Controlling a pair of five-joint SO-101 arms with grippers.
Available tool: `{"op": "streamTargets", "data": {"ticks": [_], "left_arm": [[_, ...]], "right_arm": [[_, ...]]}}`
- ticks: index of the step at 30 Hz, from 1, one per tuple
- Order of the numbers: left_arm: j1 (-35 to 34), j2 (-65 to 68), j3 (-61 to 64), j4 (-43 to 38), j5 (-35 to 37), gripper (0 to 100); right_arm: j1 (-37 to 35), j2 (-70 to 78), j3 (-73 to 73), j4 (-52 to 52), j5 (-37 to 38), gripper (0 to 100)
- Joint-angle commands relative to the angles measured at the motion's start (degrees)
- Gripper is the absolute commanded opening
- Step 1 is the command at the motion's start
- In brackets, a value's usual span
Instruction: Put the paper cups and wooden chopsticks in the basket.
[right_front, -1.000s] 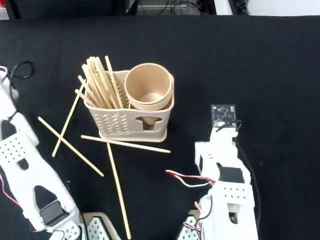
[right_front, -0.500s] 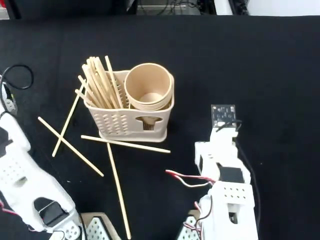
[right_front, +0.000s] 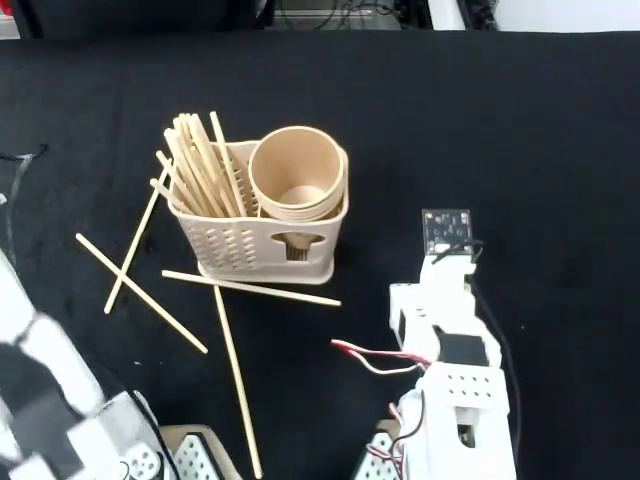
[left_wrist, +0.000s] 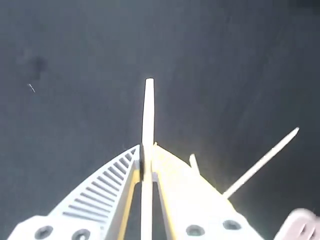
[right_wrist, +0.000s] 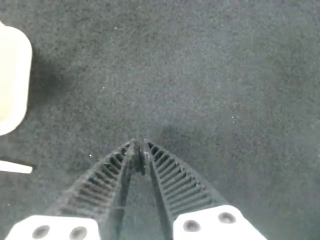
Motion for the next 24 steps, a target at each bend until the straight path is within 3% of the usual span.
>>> {"op": "streamTargets", "data": {"ticks": [1, 11, 15, 20, 24], "left_arm": [[2.6, -16.8, 11.4, -10.4, 1.5, 3], [14.5, -66.5, 55.3, -52.2, 1.1, 3], [18.7, -84.2, 67.5, -68.0, 1.1, 3], [26.2, -78.2, 63.6, -71.7, 1.6, 3], [36.4, -69.1, 54.8, -71.6, 1.6, 3]], "right_arm": [[-0.4, -0.2, -0.9, -0.6, -0.1, 1.5], [-0.4, -0.2, -0.9, -0.6, -0.1, 1.5], [-0.4, -0.2, -0.9, -0.6, -0.1, 1.5], [-0.4, -0.2, -0.9, -0.6, -0.1, 1.5], [-0.4, -0.2, -0.9, -0.6, -0.1, 1.5]]}}
